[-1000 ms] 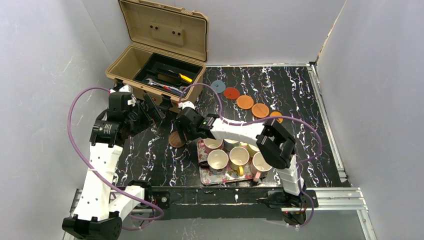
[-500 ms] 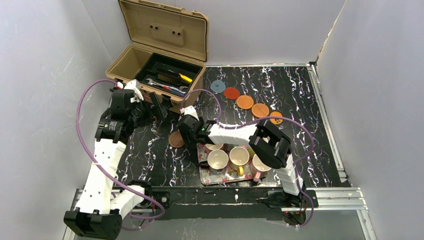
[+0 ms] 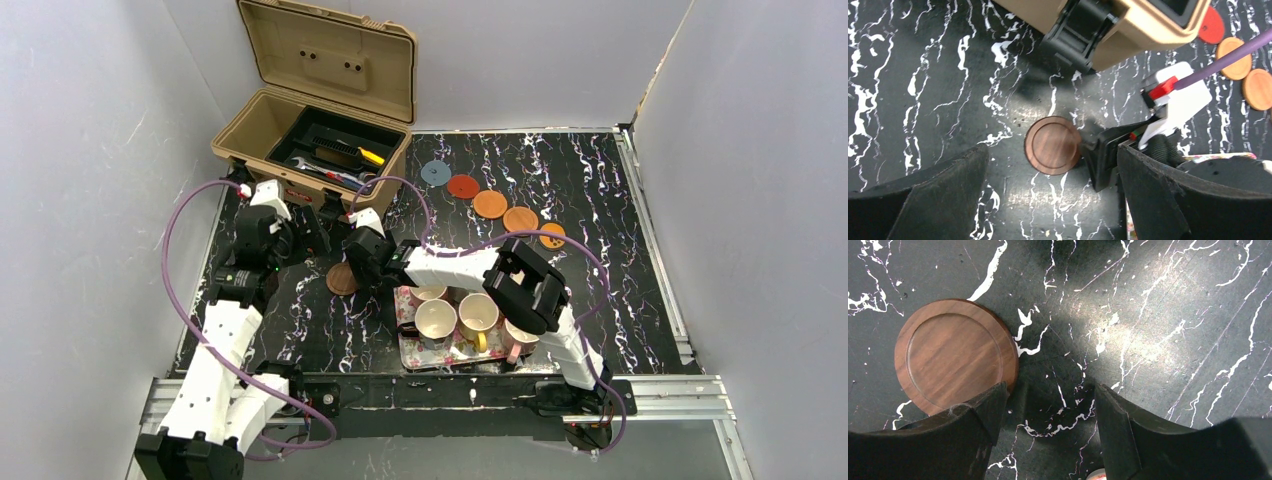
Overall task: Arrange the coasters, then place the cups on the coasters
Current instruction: Move the coaster to the center of the board.
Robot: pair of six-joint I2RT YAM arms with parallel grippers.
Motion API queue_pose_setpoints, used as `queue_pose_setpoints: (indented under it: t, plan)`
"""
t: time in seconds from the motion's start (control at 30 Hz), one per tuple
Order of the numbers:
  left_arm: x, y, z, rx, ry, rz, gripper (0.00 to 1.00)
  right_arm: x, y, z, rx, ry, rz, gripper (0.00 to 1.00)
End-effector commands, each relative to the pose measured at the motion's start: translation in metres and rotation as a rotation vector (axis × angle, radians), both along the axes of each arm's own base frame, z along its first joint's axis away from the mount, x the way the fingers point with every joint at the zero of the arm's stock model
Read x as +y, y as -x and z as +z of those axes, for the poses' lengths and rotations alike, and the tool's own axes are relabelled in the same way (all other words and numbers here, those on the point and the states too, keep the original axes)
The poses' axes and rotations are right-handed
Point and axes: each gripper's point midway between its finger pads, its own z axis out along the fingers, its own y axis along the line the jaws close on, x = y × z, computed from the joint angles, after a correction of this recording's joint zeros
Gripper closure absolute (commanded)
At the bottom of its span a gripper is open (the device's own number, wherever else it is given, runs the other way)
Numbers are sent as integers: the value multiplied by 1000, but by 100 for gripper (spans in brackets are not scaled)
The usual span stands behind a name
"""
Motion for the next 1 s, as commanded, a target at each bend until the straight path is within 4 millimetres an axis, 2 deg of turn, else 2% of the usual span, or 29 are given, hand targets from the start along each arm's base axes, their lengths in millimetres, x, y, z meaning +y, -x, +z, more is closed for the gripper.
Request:
queue_pose_setpoints:
  t: [0.0, 0.13, 0.23, 0.63, 0.8, 0.97]
  plan:
    - [15, 1, 9, -91, -55, 54, 2, 4, -3, 5, -21, 2, -4, 28]
    - [17, 2, 7, -87, -62, 60, 2, 14, -6, 17, -33, -32, -3, 26]
    - [18, 3, 8, -95, -63, 63, 2, 18, -11, 18, -44, -32, -13, 25]
    - [22, 1, 7, -91, -85, 77, 2, 25, -17, -9, -42, 14, -8, 22]
    - [22, 0, 7, -88, -88, 77, 2, 10, -20, -8, -68, 53, -43, 23]
    - [21, 0, 6, -84, -83, 73, 2, -19, -22, -5, -101, 101, -89, 25]
